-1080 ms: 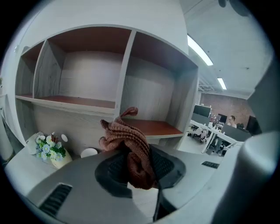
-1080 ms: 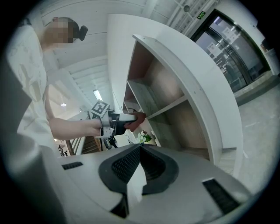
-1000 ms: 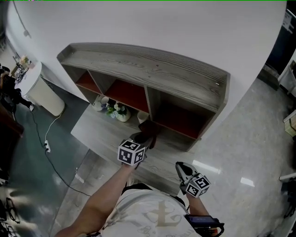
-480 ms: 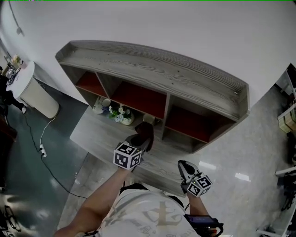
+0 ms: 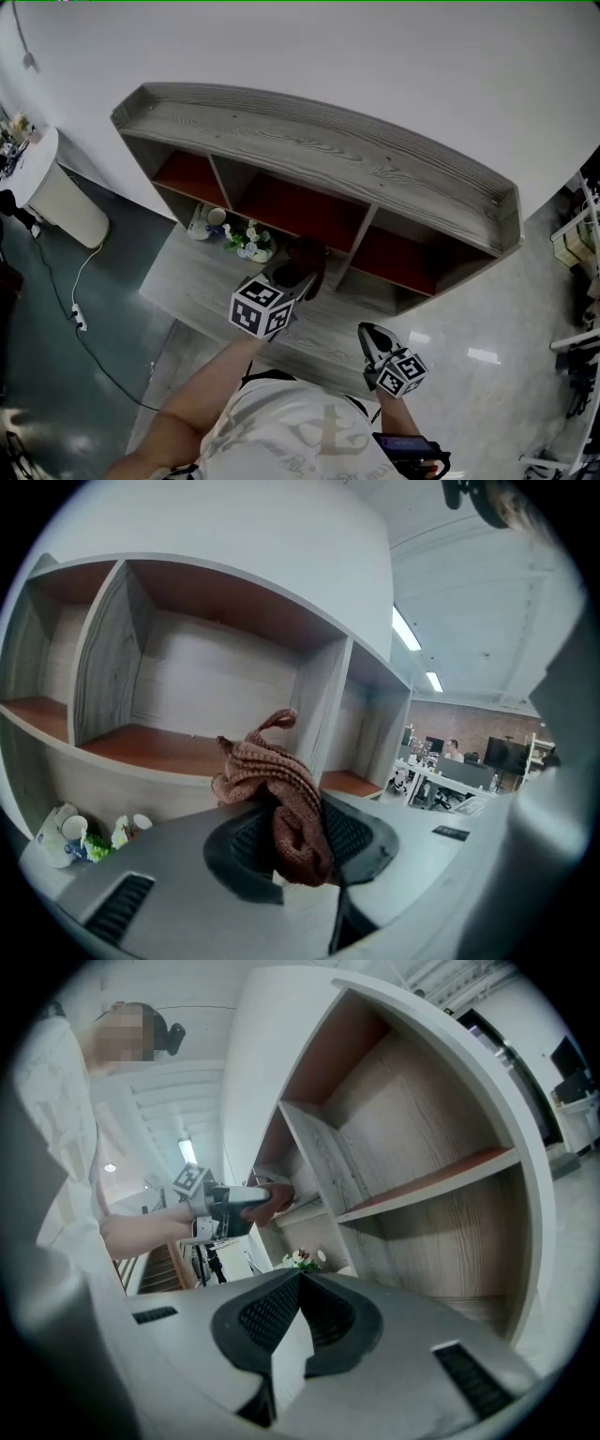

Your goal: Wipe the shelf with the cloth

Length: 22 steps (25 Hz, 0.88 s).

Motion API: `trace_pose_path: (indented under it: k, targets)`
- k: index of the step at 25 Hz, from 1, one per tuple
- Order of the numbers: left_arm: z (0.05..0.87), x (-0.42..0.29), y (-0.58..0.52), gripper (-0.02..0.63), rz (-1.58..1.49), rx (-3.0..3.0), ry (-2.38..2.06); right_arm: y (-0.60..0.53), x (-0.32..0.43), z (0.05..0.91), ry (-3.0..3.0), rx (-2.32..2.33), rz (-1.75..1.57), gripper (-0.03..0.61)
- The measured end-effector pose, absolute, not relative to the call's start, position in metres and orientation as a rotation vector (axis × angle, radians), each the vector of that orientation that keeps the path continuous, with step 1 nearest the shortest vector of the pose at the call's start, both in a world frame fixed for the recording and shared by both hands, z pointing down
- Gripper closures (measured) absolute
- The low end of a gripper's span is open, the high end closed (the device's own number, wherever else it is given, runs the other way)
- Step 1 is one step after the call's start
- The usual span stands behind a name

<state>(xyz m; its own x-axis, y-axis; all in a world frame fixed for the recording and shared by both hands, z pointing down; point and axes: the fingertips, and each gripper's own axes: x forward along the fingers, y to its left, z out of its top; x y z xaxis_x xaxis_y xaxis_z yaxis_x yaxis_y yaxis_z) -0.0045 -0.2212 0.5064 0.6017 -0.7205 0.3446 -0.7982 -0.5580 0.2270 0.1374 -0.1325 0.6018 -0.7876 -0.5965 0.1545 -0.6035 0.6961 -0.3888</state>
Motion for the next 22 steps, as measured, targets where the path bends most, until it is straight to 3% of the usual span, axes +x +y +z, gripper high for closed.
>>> trace_pose_path:
  k: [22]
  targets:
    - [0.473, 0.04, -0.323, 0.514, 0.551, 2.648, -0.954, -0.129, 0.099, 0.596, -2.808, 1.287, 0.631, 0.574]
